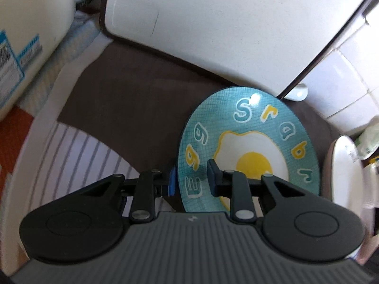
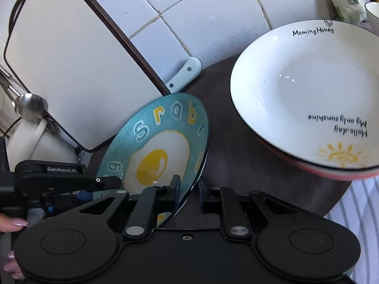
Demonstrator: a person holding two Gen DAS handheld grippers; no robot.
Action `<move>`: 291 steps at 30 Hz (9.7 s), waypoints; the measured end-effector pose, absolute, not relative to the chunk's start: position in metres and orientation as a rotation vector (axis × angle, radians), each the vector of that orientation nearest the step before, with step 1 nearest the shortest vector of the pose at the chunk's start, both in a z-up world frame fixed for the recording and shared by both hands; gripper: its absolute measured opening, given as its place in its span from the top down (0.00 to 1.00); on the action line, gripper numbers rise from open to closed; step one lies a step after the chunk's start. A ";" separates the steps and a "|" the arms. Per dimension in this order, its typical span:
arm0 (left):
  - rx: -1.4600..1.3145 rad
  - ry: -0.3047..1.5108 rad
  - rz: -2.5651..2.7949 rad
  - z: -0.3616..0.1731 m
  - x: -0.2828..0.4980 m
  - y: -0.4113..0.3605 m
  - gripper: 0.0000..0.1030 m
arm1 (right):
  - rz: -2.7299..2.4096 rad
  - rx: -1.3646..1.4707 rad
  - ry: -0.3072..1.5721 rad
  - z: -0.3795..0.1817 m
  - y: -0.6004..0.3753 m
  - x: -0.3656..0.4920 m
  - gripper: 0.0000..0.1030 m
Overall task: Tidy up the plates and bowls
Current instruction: 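Lift the teal Egg plate upright toward the stacked dishes, then lower the teal plate onto the white plate in the pink bowl, open both grippers, then move the left gripper to the white ribbed bowl by the bottles, then close the left gripper on the white bowl's rim, then lift the white bowl with the left gripper and carry it beside the teal stack, then lower the white bowl onto the cloth and open the left gripper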
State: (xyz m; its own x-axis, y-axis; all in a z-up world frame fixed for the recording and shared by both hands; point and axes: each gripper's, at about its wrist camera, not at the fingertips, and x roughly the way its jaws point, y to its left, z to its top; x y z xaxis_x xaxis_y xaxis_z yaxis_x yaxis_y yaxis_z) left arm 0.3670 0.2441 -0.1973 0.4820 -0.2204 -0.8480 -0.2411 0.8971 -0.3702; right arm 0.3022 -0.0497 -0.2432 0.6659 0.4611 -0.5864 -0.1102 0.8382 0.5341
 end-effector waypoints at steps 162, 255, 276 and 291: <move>0.088 0.918 -0.764 -0.080 0.377 -0.148 0.25 | 0.001 0.039 0.510 -0.184 -0.304 0.232 0.10; 0.234 1.177 -0.509 -0.153 0.289 -0.113 0.83 | 0.298 -0.098 0.519 -0.231 -0.241 0.153 0.10; 0.165 1.258 -0.423 -0.133 0.277 -0.099 0.63 | 0.225 -0.010 0.593 -0.183 -0.259 0.127 0.07; 0.218 1.180 -0.566 -0.074 0.234 -0.133 0.42 | 0.082 0.156 0.522 -0.123 -0.330 0.069 0.12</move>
